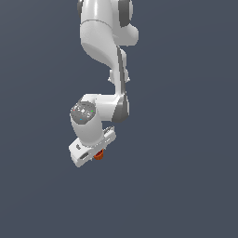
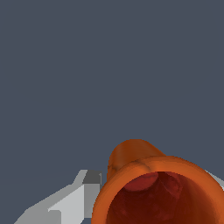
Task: Pick up the object and move it to a goal position.
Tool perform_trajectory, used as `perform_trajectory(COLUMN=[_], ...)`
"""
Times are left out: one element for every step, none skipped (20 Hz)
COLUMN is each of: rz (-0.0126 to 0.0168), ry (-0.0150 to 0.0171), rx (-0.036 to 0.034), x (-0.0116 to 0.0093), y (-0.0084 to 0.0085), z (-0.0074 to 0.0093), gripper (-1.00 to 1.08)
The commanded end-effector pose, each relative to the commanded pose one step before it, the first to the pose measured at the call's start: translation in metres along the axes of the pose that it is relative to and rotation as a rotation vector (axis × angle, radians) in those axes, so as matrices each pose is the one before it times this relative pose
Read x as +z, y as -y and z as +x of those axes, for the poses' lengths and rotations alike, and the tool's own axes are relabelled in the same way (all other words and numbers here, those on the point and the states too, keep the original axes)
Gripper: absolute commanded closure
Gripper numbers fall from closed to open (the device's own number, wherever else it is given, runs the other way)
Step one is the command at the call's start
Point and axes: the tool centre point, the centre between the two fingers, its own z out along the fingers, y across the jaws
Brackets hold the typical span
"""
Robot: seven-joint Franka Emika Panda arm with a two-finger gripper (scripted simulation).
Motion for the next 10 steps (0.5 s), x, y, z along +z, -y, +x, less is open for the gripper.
perform_trajectory(rz=[-0.00189,0.0,0.0,0.0,0.0,0.0,0.0,0.0,-0.00056,0.0], ry=[-0.00095,0.0,0.0,0.0,0.0,0.0,0.0,0.0,0.00039,0.0], rx=[0.00041,0.0,0.0,0.0,0.0,0.0,0.0,0.0,-0.00012,0.0], x=[-0.01634,-0.00724,-0.00778,-0.00835,-0.00888,-0.00911,-0.00926,-0.0094,-0.0097,-0.00972], y=[0.00065,0.00056,0.0006,0.00064,0.00068,0.00069,0.00069,0.0007,0.00084,0.00071], z=[-0.00867,-0.00414,-0.00444,-0.00476,-0.00505,-0.00517,-0.00524,-0.00531,-0.00526,-0.00546], gripper=[1.08,1.08,1.08,1.08,1.08,1.08,1.08,1.08,1.08,1.08])
